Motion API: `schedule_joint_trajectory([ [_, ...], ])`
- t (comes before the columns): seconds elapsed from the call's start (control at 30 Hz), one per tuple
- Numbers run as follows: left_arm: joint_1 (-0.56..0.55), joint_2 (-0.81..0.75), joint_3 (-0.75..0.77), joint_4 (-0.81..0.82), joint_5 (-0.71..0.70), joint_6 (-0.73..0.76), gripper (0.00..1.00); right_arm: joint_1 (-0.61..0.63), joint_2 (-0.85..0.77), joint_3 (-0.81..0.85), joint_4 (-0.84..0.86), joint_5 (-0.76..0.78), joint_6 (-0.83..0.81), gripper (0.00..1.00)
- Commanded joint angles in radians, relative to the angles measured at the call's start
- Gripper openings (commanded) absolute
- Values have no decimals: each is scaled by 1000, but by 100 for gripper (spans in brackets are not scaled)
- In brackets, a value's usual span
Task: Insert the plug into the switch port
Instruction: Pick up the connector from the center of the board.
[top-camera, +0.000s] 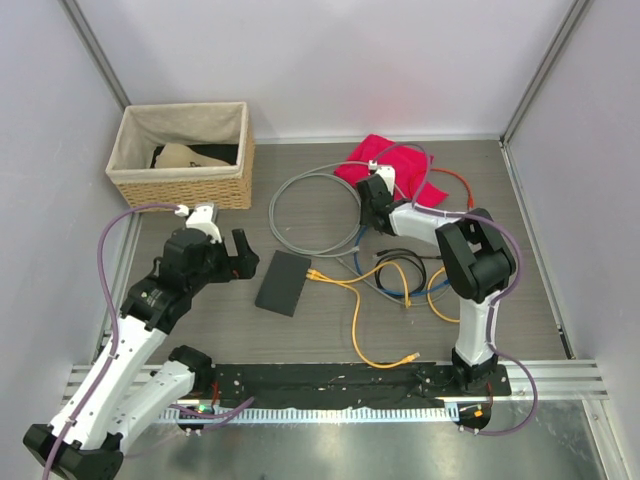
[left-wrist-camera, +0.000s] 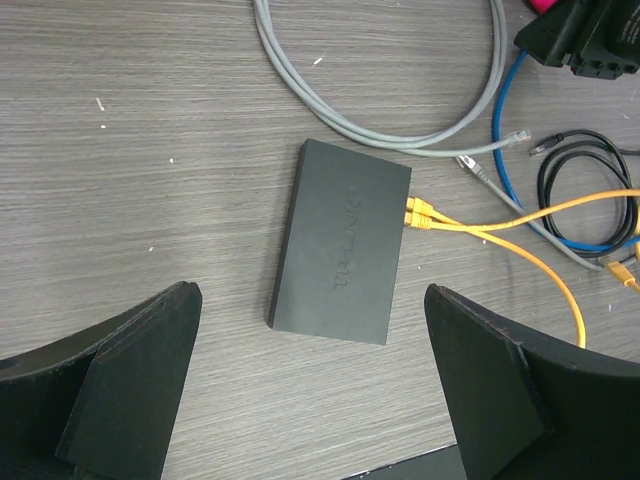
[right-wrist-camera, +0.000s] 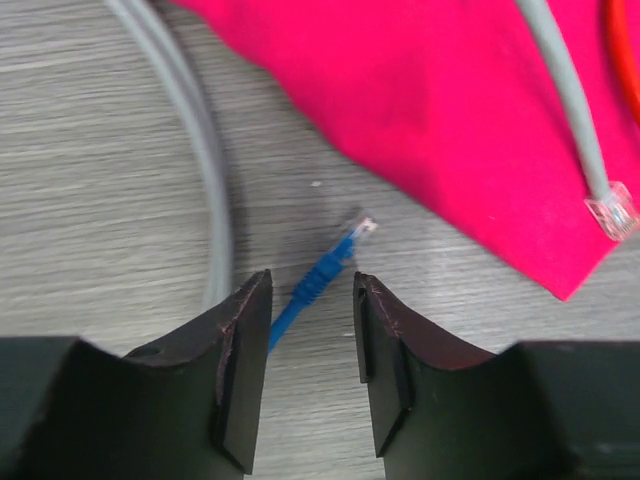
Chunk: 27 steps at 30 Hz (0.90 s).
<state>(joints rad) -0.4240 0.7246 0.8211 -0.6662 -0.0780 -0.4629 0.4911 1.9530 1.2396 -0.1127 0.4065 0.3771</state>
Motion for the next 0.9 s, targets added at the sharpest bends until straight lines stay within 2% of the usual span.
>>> schedule_joint_trajectory([
  [0.0,16,-2,-2,0,17,6,100,-5,9,34,13,117,66,43],
  [0.2,21,-5,-5,2,24,4,99,-8,57,40,-5,54,71,35],
  [0.47,28,-14,-7,2,27,1,99,3,44,37,-64,-55,82,33],
  [0.53,30,-16,-10,4,27,1,99,3,34,15,-62,-55,82,27],
  [0.67,33,-14,-10,4,32,0,99,0,-60,-25,-44,-51,45,6],
  [0.73,34,-14,-11,5,34,-2,99,-17,-136,-16,-47,-55,14,2],
  [0.87,41,-13,-13,5,38,-3,99,-68,-279,53,-70,-35,-84,1],
])
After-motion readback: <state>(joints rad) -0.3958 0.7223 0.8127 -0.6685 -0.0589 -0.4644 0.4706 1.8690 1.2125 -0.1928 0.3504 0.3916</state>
